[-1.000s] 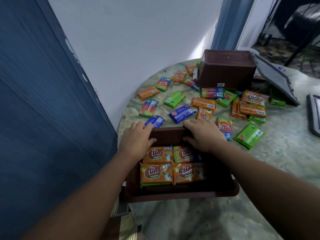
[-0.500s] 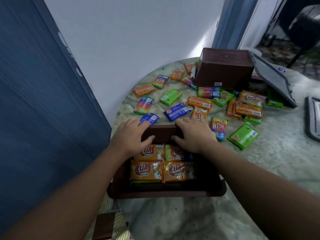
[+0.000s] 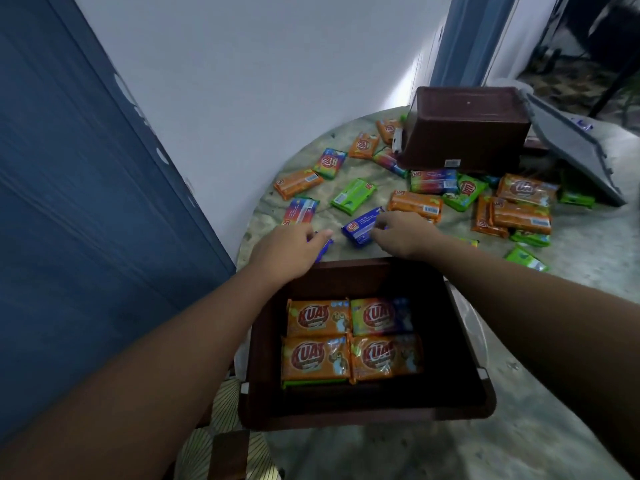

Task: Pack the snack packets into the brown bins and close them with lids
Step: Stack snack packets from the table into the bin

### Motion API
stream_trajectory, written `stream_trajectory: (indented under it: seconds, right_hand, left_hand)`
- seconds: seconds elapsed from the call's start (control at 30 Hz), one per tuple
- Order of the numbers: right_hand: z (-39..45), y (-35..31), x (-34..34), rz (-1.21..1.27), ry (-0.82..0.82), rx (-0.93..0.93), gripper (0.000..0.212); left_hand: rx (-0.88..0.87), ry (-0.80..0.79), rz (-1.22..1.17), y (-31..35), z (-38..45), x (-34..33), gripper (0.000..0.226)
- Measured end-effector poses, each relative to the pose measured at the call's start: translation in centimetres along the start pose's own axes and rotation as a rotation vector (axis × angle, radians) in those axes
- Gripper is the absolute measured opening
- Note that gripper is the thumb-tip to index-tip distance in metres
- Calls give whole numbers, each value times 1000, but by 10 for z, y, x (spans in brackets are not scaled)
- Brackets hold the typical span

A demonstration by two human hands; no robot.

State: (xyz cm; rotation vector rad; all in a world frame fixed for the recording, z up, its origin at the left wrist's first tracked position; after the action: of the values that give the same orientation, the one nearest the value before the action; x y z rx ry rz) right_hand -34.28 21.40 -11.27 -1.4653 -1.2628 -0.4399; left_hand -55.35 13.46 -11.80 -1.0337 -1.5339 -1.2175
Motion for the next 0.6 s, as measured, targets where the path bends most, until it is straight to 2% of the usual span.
stream_trajectory:
  seconds: [0.07,0.13,0.23,0.33,0.6]
  right_hand:
    - [17,0,1,-83,-50,-7,32]
    - [31,1,-2,-129,-103,-8,37]
    - [51,6,-13,-222,-113,-4,58]
    - [63,8,-24,-315,-86,51,71]
    - [87,17,-29,-530,-145,74,94]
  left_hand:
    - [28,-70,75,-2,23,-3,46]
    - [19,-162,207,-4,41,-10,48]
    - [49,-270,321,-6,63,-22,60]
    - [83,-296,355,-6,74,-32,68]
    - [97,-342,392,-5,86,-62,76]
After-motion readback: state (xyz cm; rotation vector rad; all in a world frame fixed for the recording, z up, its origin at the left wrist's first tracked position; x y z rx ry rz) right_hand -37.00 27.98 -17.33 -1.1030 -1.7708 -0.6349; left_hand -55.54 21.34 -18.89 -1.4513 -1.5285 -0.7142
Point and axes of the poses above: each hand's wrist, its own z-axis towards the middle knuckle, its own x-axis out of the back of the hand, y = z × x, the point moved 1 cm from there along z, towards the middle knuckle, and after that the axes turned 8 degrees about z, right-handed, at the moved point
